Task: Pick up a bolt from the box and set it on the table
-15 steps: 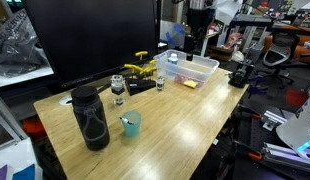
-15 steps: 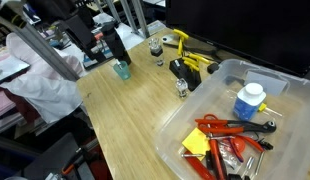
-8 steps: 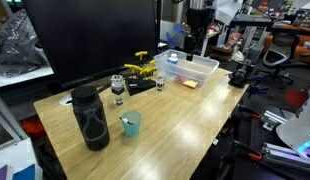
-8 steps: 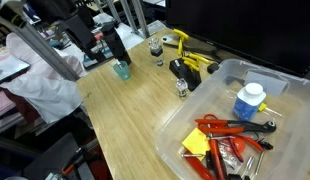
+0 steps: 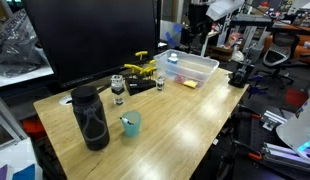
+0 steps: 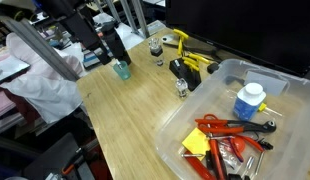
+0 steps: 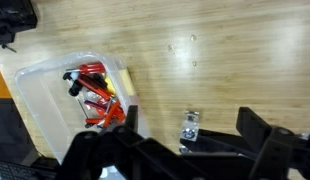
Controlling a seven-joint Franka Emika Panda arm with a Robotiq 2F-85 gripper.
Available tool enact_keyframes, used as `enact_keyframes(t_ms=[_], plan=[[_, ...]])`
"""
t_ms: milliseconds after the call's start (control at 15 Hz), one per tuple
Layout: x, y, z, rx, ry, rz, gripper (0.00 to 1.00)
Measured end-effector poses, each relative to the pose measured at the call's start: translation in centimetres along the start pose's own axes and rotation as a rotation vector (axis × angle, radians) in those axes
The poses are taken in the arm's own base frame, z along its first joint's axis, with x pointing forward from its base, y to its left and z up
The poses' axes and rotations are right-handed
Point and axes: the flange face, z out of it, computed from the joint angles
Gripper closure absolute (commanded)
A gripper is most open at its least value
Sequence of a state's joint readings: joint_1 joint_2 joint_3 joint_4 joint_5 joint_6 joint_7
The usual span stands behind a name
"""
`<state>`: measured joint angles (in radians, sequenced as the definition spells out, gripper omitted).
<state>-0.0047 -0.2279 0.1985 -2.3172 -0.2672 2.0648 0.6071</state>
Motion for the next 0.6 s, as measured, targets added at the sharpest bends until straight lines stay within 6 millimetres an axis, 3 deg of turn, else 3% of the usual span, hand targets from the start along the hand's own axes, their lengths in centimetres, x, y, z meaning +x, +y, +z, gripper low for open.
enact_keyframes(t_ms=[333,600], plan=[[2.6,5.3,2.2,-0.020,-0.054,0.203,0.00],[2.7,4.9,2.2,-0.023,-0.058,0.212,0.00]])
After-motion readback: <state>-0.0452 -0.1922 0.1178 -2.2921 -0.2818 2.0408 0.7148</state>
